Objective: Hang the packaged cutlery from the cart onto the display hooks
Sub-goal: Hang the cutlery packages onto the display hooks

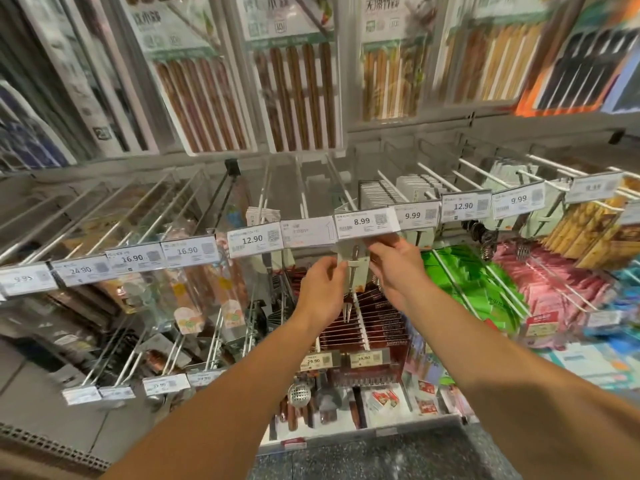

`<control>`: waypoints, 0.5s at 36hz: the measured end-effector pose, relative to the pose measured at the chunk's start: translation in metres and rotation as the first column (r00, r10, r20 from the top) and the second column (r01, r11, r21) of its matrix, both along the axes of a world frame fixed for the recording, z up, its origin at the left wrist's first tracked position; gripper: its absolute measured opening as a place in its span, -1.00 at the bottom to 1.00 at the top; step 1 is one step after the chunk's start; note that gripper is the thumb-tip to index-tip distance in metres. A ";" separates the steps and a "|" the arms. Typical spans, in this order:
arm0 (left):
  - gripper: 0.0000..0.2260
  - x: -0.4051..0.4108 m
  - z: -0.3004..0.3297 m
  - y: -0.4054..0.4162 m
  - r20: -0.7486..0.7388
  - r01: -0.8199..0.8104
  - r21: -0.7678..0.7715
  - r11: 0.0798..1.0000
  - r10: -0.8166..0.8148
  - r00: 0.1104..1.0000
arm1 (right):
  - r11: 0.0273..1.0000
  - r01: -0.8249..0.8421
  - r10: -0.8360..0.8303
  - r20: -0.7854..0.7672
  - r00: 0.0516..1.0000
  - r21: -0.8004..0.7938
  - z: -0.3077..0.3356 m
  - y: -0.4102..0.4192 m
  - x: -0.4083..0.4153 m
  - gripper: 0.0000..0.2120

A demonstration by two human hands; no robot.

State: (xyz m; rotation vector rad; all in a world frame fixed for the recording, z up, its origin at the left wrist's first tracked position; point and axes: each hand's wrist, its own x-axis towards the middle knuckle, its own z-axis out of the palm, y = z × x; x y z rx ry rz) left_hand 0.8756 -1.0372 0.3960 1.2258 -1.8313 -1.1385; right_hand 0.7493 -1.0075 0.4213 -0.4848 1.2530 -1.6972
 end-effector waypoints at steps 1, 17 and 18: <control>-0.83 -0.001 -0.001 -0.002 0.003 -0.010 -0.004 1.000 0.010 1.000 | 1.000 0.010 -0.010 0.008 1.000 0.000 0.000 -0.002 0.001 -0.73; -0.81 -0.008 -0.001 -0.010 0.002 -0.087 -0.068 0.994 0.087 0.996 | 0.988 0.102 -0.068 -0.263 0.962 0.118 -0.009 -0.026 -0.011 -0.69; -0.82 -0.008 -0.002 -0.010 0.000 -0.084 -0.084 0.993 0.084 0.996 | 0.990 0.084 -0.051 -0.265 0.963 0.114 -0.008 -0.026 -0.011 -0.69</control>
